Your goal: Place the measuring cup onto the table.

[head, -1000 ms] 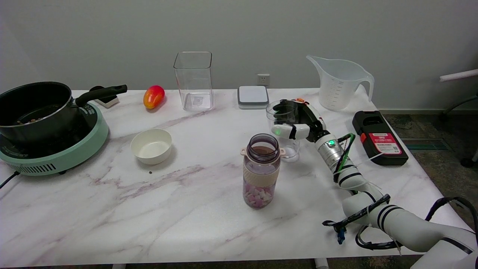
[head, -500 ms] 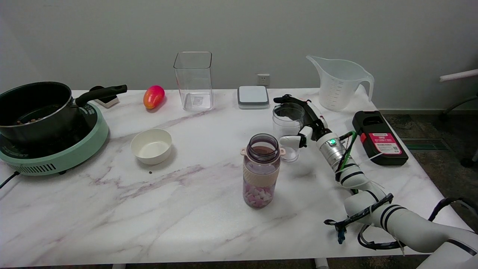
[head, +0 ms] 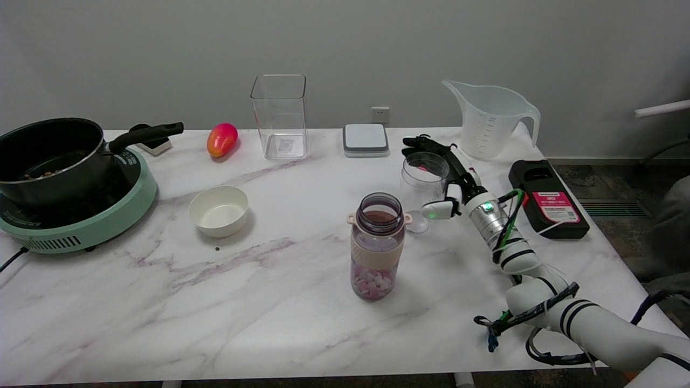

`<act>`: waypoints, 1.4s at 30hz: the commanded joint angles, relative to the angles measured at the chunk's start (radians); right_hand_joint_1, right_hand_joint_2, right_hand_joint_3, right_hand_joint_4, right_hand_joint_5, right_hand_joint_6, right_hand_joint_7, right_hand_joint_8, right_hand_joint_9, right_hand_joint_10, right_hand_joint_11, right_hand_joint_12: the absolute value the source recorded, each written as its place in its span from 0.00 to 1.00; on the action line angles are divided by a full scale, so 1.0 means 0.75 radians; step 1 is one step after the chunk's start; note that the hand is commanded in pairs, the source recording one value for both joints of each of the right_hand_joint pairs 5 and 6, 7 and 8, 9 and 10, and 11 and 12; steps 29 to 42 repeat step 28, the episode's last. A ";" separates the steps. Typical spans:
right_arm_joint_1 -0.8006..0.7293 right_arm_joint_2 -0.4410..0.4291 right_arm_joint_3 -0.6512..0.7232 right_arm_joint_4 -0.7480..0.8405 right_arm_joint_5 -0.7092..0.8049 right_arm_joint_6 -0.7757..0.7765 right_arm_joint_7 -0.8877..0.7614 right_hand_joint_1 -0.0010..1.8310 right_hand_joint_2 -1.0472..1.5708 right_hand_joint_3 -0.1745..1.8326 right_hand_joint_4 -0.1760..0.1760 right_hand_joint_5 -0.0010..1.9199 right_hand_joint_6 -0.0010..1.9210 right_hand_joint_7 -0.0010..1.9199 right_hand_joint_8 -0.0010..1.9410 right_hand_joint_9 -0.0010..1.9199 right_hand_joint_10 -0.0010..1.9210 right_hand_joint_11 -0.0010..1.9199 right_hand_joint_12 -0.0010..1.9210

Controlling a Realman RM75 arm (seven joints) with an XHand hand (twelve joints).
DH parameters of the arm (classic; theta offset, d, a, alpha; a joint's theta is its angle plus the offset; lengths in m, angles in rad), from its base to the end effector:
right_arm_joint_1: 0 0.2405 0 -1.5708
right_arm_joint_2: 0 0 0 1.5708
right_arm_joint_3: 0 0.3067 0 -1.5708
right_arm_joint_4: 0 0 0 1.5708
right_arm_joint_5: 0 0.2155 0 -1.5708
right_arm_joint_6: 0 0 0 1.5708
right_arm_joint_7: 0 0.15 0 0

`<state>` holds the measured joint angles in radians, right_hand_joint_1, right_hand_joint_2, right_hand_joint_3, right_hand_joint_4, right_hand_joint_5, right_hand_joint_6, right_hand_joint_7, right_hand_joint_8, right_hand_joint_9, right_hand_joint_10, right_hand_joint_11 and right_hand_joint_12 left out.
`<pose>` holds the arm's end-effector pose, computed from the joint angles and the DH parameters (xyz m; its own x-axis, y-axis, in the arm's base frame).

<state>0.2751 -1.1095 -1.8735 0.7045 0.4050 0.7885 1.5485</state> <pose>-0.3630 -0.3957 0.4182 0.2124 0.0703 0.9747 -0.9634 -0.1517 0.2209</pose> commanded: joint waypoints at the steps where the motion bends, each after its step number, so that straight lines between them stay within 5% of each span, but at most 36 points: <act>1: -0.176 0.043 0.122 0.084 0.000 0.049 -0.163 0.69 0.02 0.69 0.50 0.20 0.20 0.28 0.28 0.23 0.23 0.25 0.25; 18: -0.442 0.229 0.395 0.295 0.000 0.096 -0.312 0.73 0.05 0.67 0.50 0.14 0.14 0.27 0.27 0.24 0.24 0.26 0.26; 28: -0.461 0.234 0.561 0.410 0.065 0.148 -0.320 0.74 0.09 0.69 0.50 0.15 0.15 0.27 0.26 0.24 0.24 0.25 0.25; 42: -0.461 0.234 0.561 0.410 0.065 0.148 -0.320 0.74 0.09 0.69 0.50 0.15 0.15 0.27 0.26 0.24 0.24 0.25 0.25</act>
